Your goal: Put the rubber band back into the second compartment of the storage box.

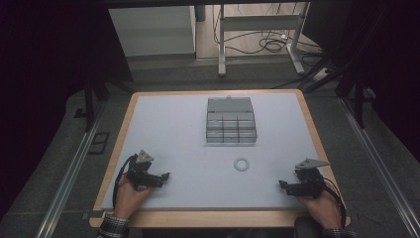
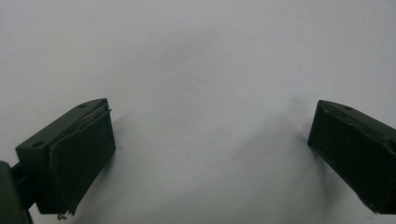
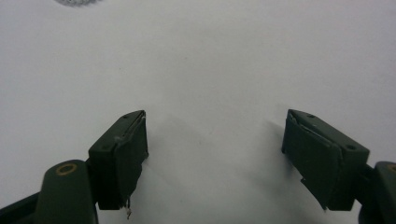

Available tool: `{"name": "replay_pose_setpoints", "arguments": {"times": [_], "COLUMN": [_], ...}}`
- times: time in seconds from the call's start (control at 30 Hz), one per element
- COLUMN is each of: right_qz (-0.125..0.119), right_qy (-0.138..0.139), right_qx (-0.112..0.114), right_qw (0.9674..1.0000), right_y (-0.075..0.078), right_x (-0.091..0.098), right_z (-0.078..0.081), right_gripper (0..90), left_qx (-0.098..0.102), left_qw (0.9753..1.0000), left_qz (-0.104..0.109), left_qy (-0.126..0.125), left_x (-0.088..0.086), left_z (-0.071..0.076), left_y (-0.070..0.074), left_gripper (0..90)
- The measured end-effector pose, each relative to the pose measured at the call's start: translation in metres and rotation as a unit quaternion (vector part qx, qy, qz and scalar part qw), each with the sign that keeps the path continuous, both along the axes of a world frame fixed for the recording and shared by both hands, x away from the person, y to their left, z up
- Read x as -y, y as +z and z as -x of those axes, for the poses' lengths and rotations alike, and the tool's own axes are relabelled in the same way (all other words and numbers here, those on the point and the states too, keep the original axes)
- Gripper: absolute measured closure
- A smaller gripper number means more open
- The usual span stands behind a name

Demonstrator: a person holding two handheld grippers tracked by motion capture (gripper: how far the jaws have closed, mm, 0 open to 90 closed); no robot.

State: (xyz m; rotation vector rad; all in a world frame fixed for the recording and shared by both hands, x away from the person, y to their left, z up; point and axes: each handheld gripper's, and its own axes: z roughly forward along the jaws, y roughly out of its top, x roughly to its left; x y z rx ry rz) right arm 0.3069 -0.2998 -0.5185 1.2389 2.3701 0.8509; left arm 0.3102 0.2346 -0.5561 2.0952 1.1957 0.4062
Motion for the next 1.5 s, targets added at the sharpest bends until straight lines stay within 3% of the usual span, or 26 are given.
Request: {"name": "replay_pose_setpoints", "arguments": {"times": [0.2, 0.37, 0.83, 1.17, 1.37, 1.5], "right_qz": [0.001, -0.015, -0.016, -0.051, -0.054, -0.043], "right_qy": [-0.001, -0.006, 0.002, -0.014, -0.015, -0.008], "right_qx": [-0.008, -0.02, -0.019, -0.041, -0.044, -0.058], "right_qw": [1.0, 0.9997, 0.9997, 0.9978, 0.9975, 0.9973], "right_y": [0.002, 0.004, 0.012, 0.016, 0.022, 0.022], "right_x": [-0.001, 0.002, -0.003, -0.004, -0.006, -0.01], "right_z": [-0.002, -0.003, -0.001, -0.005, -0.008, -0.011], "right_gripper": [21.6, 21.7, 21.7, 22.6, 22.6, 22.6], "left_qx": [0.0, 0.0, 0.0, 0.0, 0.0, 0.0], "left_qw": [1.0, 1.0, 1.0, 1.0, 1.0, 1.0], "left_qz": [0.0, 0.0, 0.0, 0.001, 0.001, 0.0], "left_qy": [0.0, 0.0, 0.0, 0.0, 0.0, 0.0], "left_x": [0.0, 0.0, 0.0, 0.0, 0.0, 0.0], "left_z": [0.0, 0.0, 0.0, 0.0, 0.0, 0.0], "left_y": [0.0, 0.0, 0.0, 0.0, 0.0, 0.0], "left_gripper": [0.3, 0.4, 0.4, 0.4, 0.4, 0.4]}}
